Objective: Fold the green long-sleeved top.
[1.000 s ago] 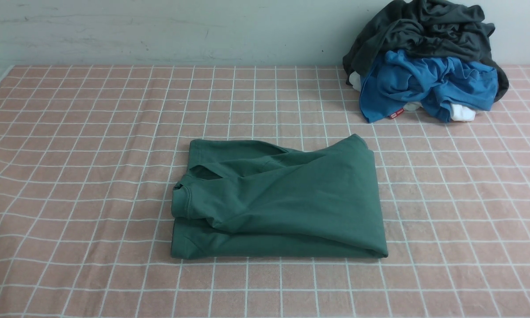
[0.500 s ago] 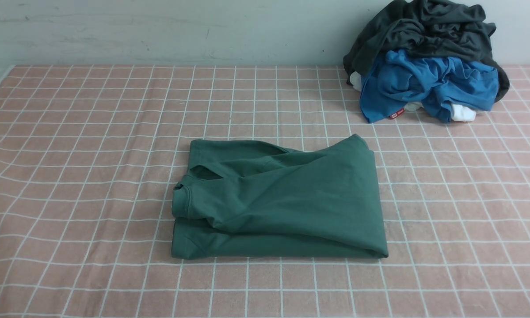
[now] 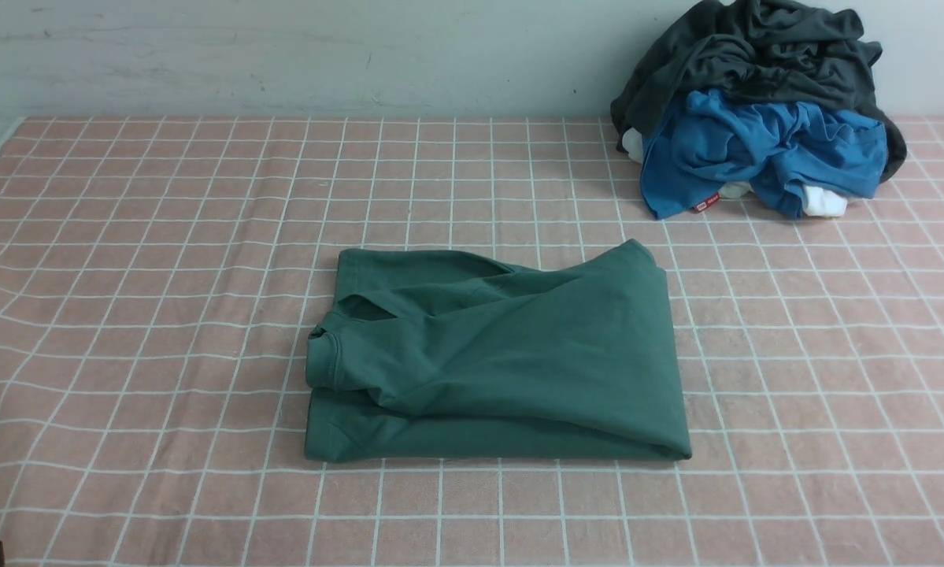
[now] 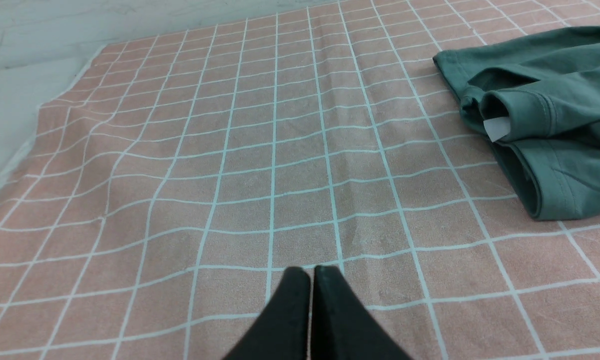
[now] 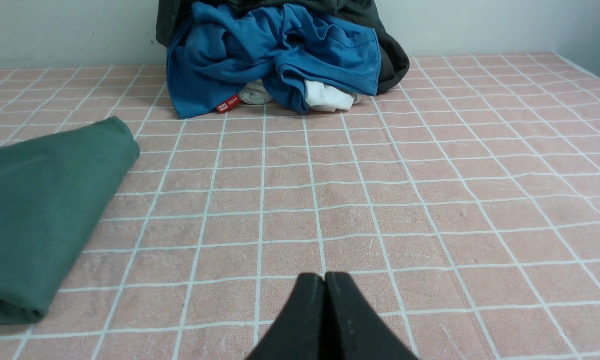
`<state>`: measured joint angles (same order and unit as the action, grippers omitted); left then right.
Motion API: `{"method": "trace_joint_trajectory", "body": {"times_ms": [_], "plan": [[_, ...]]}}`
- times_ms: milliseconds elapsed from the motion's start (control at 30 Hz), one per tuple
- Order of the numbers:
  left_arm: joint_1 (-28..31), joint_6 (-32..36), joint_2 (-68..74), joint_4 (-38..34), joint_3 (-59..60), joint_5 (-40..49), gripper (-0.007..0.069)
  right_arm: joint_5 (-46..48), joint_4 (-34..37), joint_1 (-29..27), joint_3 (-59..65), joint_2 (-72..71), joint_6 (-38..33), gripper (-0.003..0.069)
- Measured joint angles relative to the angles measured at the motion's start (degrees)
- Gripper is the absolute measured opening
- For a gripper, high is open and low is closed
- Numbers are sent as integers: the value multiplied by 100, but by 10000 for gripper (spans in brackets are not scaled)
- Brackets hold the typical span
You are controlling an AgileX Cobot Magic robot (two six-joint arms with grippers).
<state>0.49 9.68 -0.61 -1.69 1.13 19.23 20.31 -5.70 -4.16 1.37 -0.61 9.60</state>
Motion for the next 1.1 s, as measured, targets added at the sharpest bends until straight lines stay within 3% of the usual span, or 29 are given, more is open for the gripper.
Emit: {"method": "trace_joint_trajectory", "body": {"times_ms": [167,467,1100], "plan": [[0,-10,0,-11,0,0,-3,0,0,0,0,0,0,-14],[0,-626,0,125,0,-5,-3,0,0,0,0,0,0,-14],[0,-683,0,136,0,-5,-3,0,0,0,0,0,0,-14]]}}
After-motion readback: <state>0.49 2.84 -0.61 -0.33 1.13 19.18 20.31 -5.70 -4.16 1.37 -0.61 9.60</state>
